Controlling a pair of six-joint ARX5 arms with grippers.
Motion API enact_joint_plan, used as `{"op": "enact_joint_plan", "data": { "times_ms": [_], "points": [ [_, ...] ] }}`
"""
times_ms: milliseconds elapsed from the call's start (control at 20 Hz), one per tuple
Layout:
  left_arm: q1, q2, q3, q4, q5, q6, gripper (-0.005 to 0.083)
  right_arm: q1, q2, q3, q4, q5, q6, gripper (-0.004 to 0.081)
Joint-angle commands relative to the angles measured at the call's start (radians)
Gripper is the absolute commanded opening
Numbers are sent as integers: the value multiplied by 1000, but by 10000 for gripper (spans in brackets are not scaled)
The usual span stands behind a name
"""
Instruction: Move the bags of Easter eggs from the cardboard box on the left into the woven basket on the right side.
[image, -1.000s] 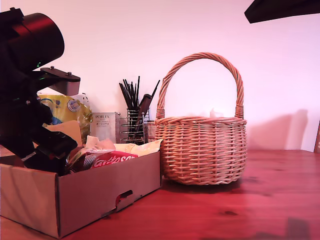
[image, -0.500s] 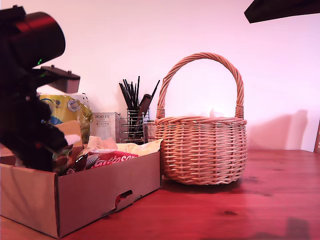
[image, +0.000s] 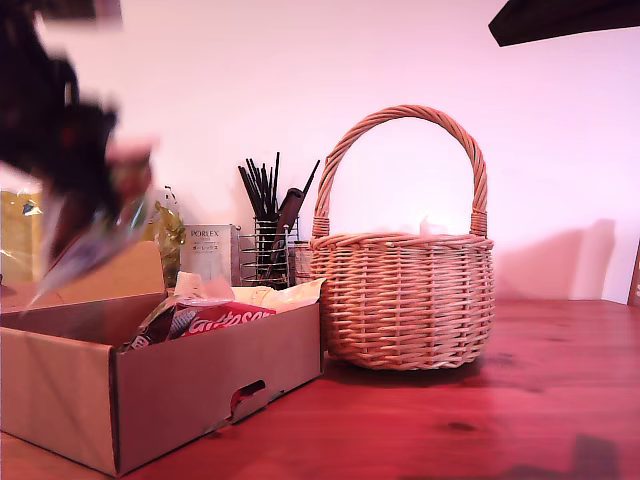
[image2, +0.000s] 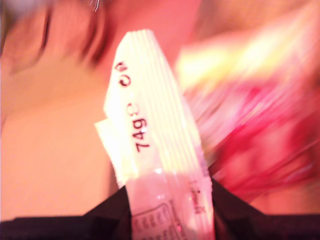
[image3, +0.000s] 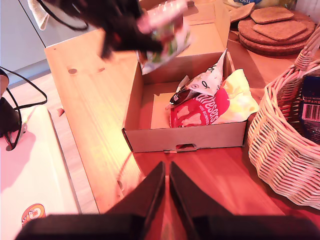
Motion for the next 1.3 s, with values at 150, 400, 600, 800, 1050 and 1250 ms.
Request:
{"op": "enact_joint_plan", "data": {
  "times_ms": [150,400,600,800,1050,1250],
  "points": [
    [-13,28,7,190,301,-22,156,4,-7,-14,1,-5,-2,-13],
    [-89,196,7,542,377,-24,156,4,-16,-14,-19,-5,-2,-13],
    [-152,388,48,822,378,-24,156,2,-32,-14,-36,-4,-3,-13],
    [-167,573,197,837,382,-75,156,2,-34,-14,-35,3,-8,-13],
    [-168,724,368,815,360,-66,156,2,-34,-14,-35,3,-11,-13],
    [-167,798,435,782,338,-32,156,2,-34,-14,-34,4,-29,-13]
  ]
}}
